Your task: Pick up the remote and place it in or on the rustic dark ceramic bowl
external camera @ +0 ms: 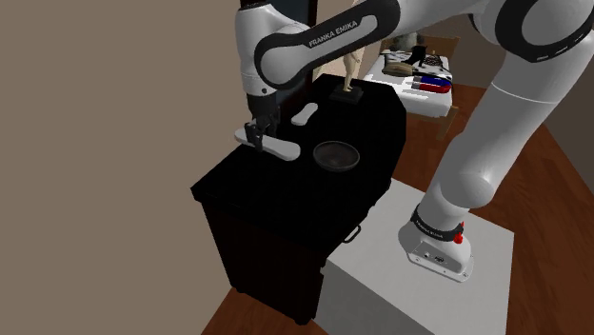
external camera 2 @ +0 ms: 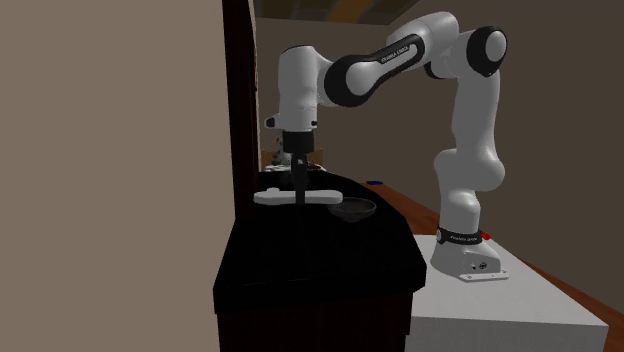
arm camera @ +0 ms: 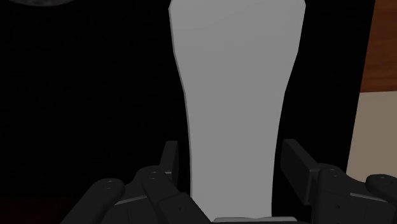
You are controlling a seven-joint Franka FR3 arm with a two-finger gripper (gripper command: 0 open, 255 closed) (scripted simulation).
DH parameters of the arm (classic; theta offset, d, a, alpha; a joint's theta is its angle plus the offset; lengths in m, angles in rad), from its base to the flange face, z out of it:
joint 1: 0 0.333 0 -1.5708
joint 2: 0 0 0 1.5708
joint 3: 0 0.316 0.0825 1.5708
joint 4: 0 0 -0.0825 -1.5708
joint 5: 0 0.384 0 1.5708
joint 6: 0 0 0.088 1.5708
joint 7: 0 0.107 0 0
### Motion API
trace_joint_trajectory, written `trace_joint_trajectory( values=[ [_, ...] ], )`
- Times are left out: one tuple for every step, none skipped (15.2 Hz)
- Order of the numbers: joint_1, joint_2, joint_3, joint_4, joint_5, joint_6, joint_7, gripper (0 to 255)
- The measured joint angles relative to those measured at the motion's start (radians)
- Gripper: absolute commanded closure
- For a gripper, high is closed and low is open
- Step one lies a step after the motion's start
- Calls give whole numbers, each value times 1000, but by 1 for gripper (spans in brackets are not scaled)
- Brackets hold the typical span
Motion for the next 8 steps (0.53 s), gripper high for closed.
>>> trace_joint_trajectory(
  values=[
    [0, -6, 0, 8, 2, -14, -1, 255],
    [0, -9, 0, 18, 3, -27, -1, 255],
    [0, -17, -1, 22, 6, -39, -5, 255],
    [0, -18, -1, 36, 6, -53, -5, 255],
    [-1, -20, -2, 45, 7, -64, -6, 255],
    [-4, -40, -7, 33, 13, -71, -17, 255],
    [-9, -64, -15, 11, 19, -72, -33, 255],
    [-14, -95, -23, -20, 27, -71, -50, 255]
  ],
)
